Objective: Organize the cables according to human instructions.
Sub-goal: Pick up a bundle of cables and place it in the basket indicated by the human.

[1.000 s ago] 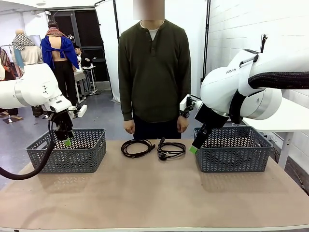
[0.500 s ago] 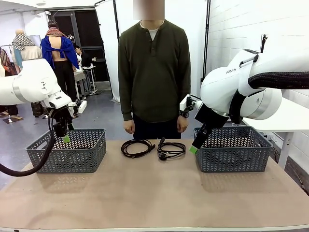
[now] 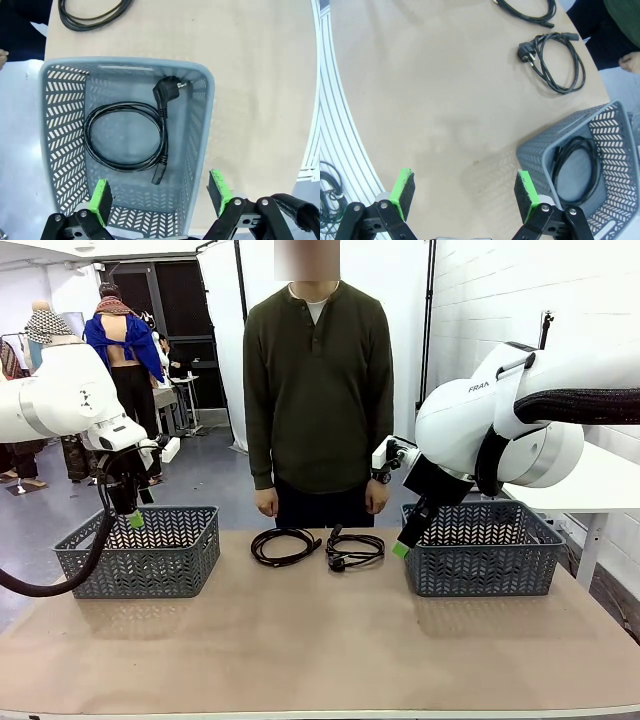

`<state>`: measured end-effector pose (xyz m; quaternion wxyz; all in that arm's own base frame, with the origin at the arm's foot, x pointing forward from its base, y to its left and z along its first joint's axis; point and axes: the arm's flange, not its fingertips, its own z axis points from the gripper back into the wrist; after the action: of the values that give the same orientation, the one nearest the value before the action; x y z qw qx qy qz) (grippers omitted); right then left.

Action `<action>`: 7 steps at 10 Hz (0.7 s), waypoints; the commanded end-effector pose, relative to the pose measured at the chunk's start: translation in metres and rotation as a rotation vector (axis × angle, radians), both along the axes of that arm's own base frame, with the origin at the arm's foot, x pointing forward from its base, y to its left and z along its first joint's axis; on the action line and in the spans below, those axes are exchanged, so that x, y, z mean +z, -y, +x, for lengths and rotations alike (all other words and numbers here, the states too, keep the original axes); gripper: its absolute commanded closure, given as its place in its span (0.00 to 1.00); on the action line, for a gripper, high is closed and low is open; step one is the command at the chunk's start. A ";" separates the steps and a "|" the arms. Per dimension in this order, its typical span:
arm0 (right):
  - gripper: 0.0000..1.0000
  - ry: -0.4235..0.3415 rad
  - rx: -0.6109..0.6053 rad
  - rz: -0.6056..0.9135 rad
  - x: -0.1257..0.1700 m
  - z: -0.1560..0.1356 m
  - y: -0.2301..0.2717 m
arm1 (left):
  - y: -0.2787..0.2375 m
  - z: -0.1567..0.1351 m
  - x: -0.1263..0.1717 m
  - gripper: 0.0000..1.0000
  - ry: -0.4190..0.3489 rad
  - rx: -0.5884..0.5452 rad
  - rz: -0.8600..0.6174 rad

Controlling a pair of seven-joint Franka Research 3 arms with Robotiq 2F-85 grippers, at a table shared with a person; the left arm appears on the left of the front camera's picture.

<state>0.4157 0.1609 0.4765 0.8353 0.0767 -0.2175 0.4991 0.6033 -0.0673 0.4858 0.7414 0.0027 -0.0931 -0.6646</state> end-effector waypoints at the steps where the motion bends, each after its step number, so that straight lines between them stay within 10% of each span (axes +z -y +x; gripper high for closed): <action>1: 0.00 0.004 -0.005 -0.001 0.000 0.001 0.000 | -0.003 0.004 -0.004 0.00 0.018 0.002 0.009; 7: 0.00 0.004 -0.005 -0.001 0.000 0.001 0.000 | 0.012 -0.008 0.001 0.00 0.012 0.033 -0.019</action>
<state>0.4157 0.1609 0.4765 0.8353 0.0767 -0.2175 0.4990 0.6050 -0.0701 0.4823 0.7428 0.0033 -0.0956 -0.6627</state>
